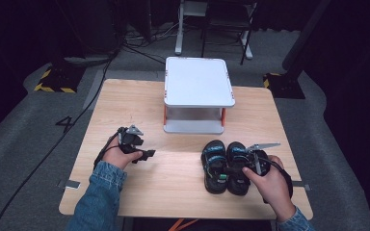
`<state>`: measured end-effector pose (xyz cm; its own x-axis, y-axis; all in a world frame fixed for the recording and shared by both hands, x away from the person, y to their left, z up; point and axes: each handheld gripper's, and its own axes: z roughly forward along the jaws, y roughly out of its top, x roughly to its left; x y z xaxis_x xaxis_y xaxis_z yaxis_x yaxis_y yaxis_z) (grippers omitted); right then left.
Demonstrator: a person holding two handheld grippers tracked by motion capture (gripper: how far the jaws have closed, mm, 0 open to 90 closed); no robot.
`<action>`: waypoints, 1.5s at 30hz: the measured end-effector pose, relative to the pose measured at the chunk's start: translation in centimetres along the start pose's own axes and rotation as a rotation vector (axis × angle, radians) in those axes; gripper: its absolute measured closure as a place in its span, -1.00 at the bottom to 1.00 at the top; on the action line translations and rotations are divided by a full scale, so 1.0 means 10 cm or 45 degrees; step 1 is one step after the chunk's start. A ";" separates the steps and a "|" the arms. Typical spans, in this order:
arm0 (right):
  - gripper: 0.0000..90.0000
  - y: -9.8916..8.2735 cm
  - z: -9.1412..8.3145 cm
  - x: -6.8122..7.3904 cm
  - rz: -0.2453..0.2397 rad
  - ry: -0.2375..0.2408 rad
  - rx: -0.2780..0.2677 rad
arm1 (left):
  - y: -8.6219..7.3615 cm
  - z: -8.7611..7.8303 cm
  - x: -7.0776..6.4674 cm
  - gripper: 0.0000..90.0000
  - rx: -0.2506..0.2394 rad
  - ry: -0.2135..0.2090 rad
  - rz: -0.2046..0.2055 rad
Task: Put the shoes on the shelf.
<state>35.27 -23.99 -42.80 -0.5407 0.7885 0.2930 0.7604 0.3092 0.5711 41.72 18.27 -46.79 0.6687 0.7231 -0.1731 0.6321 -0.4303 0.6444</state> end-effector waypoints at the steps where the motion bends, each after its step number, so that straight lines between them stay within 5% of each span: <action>1: 0.06 0.00 0.01 0.01 -0.007 -0.006 -0.003 | 0.00 0.00 0.00 -0.35 0.002 0.001 0.000; 9: 0.06 0.00 0.02 0.01 0.019 0.006 -0.017 | 0.00 0.01 0.00 -0.35 0.008 0.008 0.003; 15: 0.04 -0.01 0.08 -0.05 0.127 0.100 -0.049 | 0.00 0.02 0.00 -0.35 0.018 0.005 0.007; 22: -0.15 -0.06 0.22 0.22 -0.038 -0.095 -0.014 | -0.01 0.03 -0.01 -0.35 0.020 0.000 0.004; 27: -0.14 -0.09 0.25 0.18 -0.080 -0.170 0.081 | -0.01 0.02 0.00 -0.35 0.022 -0.002 0.003; 32: 0.39 -0.10 0.24 0.17 -0.183 -0.234 0.099 | -0.01 0.03 0.00 -0.35 0.023 -0.002 0.002; 36: 0.73 -0.08 0.18 0.15 -0.141 -0.215 0.100 | -0.01 0.04 0.01 -0.35 0.025 -0.002 0.007; 41: 0.83 -0.08 0.18 0.11 -0.103 -0.165 0.054 | -0.02 0.01 0.01 -0.35 0.017 0.005 -0.003; 45: 0.84 -0.03 0.18 0.17 -0.146 -0.165 0.032 | -0.05 -0.05 0.02 -0.35 -0.009 0.023 -0.017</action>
<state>34.79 -21.77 -43.85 -0.5748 0.8087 0.1248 0.7061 0.4131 0.5751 41.37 18.90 -46.78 0.6529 0.7385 -0.1682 0.6383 -0.4169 0.6471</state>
